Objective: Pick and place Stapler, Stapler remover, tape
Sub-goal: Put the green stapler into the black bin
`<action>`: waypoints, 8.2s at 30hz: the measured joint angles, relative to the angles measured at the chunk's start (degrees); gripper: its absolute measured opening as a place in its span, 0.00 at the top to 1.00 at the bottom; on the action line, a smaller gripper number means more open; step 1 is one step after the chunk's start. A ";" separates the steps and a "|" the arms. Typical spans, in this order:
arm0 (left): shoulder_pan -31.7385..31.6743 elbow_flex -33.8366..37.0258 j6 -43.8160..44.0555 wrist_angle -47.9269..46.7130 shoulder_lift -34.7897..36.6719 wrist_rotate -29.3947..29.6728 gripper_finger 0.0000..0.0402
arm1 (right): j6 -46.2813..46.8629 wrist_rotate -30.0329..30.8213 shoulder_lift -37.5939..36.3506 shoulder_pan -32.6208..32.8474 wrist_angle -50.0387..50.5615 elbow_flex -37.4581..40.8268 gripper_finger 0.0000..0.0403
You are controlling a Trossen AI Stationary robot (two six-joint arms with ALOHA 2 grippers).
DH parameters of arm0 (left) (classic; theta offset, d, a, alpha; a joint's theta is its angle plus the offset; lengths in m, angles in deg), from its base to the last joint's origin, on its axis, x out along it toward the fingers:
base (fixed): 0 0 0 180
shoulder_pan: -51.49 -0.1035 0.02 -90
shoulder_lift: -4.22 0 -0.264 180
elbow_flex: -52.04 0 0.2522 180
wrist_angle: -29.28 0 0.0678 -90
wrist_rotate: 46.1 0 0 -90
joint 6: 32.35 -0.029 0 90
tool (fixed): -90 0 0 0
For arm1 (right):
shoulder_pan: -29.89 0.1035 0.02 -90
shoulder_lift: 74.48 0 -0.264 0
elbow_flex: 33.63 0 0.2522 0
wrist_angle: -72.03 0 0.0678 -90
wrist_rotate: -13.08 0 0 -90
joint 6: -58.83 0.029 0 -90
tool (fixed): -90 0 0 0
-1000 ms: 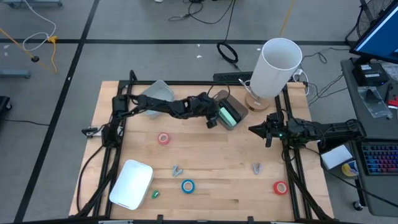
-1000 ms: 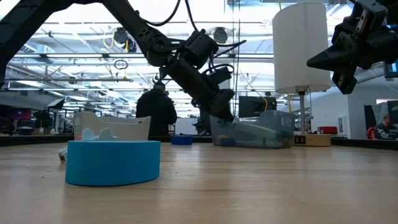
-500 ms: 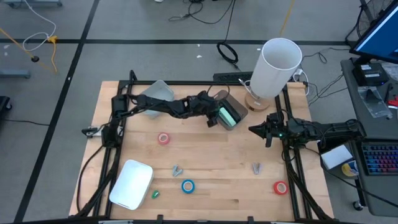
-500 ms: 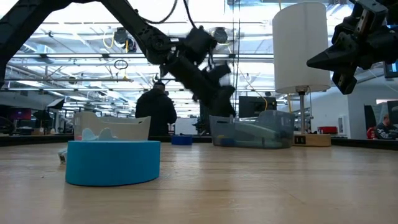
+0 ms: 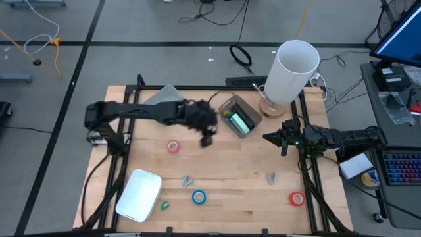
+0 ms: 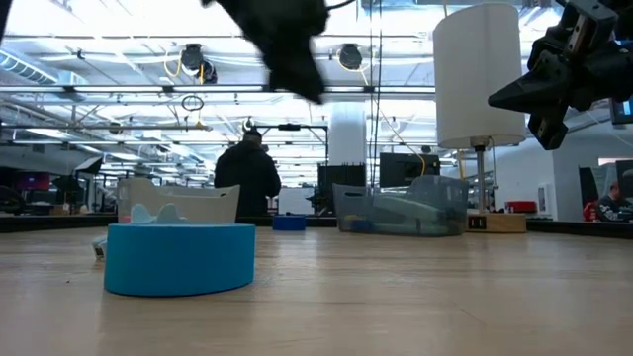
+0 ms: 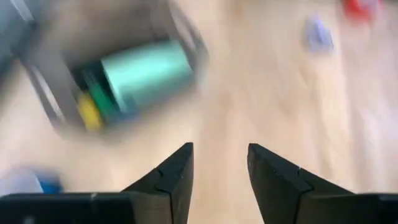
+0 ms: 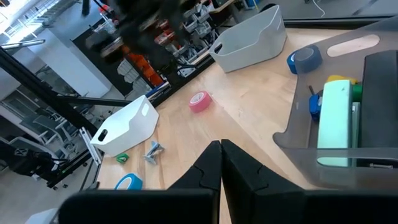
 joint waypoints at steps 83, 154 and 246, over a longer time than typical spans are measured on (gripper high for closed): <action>40.86 5.20 64.13 -22.10 -16.22 -14.25 0.36 | -0.78 -0.02 0.00 0.00 -0.03 0.00 0.99; 42.98 4.53 51.27 -16.18 -19.57 -16.04 0.87 | -1.31 1.69 -0.02 0.00 -0.45 0.00 0.99; -10.23 -17.90 1.02 12.46 -30.68 11.25 0.54 | -0.89 4.53 0.00 -0.04 -0.03 0.00 0.99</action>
